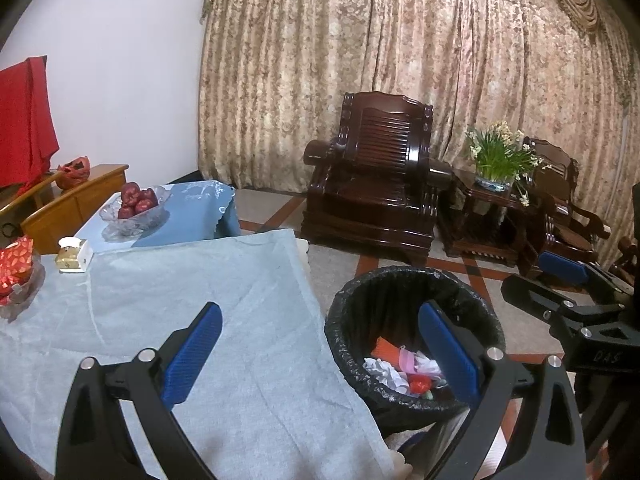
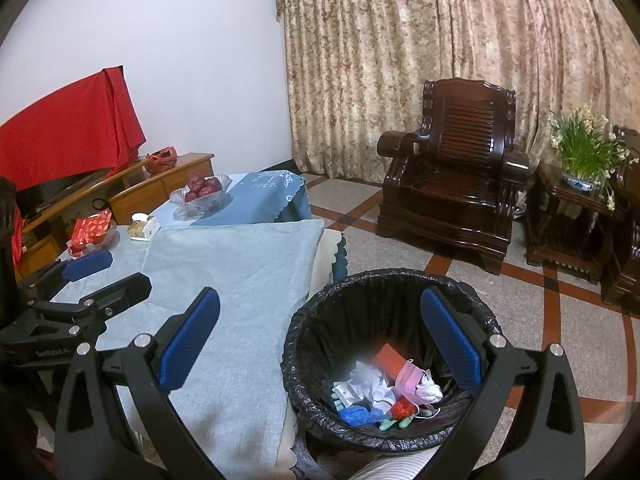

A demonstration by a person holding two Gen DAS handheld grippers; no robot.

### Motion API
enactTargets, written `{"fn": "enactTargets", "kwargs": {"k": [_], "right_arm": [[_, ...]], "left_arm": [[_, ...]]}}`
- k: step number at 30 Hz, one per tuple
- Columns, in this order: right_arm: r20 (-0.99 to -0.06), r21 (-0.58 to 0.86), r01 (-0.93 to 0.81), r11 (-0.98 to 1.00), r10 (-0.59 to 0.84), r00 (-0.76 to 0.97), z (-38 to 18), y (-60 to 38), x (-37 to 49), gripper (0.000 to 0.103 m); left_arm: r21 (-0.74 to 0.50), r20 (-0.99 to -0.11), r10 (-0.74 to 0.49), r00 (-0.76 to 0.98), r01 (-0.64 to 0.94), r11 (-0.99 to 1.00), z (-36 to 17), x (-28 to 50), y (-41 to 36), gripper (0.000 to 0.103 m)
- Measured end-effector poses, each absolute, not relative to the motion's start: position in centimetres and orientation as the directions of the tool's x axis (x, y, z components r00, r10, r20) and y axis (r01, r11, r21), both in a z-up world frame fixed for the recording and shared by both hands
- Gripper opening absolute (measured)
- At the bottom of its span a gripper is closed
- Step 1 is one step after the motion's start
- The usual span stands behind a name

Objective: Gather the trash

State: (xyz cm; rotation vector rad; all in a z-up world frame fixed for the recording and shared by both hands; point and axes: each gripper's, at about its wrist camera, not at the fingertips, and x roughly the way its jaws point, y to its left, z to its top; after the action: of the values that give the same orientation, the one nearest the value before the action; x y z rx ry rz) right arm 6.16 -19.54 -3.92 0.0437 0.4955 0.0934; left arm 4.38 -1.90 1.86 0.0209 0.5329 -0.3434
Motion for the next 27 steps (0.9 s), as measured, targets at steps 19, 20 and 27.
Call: {"fn": "enactTargets", "kwargs": {"k": [19,20,27], "right_arm": [[-0.474,0.063,-0.081,0.995,0.101,0.875,-3.96,-19.45,6.23,0.098],[-0.474,0.063,-0.081,0.995,0.101,0.875,-3.94,-19.47,6.23,0.098],[-0.473,0.063,-0.082,0.995,0.102,0.875,-3.92,-19.43,6.24,0.098]], "left_arm": [[-0.061,-0.503,-0.310,0.807,0.324,0.944,1.82,4.34,-1.87,0.097],[-0.064,-0.502,-0.311,0.807,0.324,0.944,1.83,4.31,-1.92,0.097],[-0.064,-0.502,-0.311,0.807,0.324,0.944,1.86,4.30,-1.98,0.097]]}}
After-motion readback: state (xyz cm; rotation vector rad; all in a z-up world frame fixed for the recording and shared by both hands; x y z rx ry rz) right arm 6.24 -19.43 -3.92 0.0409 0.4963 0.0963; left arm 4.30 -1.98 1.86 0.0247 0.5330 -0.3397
